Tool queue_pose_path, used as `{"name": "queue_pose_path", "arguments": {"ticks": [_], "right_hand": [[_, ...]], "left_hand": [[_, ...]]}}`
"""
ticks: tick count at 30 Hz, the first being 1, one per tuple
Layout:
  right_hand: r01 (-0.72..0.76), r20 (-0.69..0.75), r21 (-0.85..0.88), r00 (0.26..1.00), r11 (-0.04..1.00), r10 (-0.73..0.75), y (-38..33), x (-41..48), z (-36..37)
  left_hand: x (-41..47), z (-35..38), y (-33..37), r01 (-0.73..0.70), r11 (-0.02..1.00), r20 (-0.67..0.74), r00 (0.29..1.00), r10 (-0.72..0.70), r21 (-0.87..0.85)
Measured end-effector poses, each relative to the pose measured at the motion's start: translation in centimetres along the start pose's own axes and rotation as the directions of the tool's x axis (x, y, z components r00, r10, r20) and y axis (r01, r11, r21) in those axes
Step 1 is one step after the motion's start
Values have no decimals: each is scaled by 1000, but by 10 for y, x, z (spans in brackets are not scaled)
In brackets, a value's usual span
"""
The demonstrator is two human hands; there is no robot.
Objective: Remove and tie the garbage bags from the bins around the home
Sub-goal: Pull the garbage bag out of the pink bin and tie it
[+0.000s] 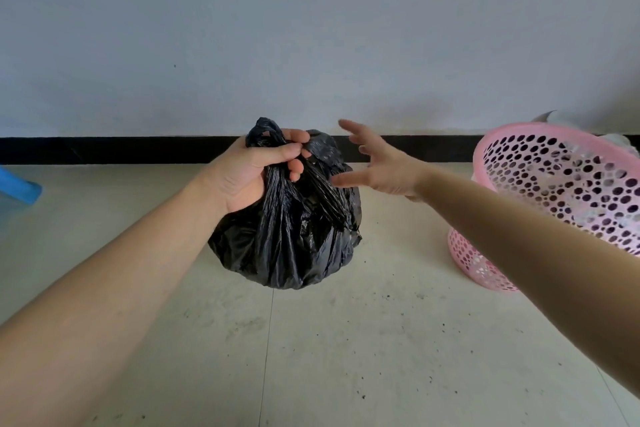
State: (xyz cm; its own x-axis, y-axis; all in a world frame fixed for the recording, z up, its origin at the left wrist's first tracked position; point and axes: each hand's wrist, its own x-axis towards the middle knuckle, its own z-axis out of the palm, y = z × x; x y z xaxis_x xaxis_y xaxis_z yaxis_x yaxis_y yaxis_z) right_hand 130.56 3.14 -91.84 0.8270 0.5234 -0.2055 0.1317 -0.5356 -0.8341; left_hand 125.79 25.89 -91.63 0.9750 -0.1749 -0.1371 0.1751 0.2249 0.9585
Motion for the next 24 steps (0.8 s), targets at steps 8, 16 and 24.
{"name": "queue_pose_path", "arguments": {"ticks": [8,16,24], "right_hand": [[-46,-48,64,998,997,49,1,7,9],[-121,16,21,993,992,121,3,6,10],[-199,255,234,957,952,138,12,-1,8]], "left_hand": [[8,-2,7,120,941,-183,981,-63,317],[20,14,-14,-32,999,-376,927,13,-44],[13,16,-9,-82,892,-313,947,-69,-444]]}}
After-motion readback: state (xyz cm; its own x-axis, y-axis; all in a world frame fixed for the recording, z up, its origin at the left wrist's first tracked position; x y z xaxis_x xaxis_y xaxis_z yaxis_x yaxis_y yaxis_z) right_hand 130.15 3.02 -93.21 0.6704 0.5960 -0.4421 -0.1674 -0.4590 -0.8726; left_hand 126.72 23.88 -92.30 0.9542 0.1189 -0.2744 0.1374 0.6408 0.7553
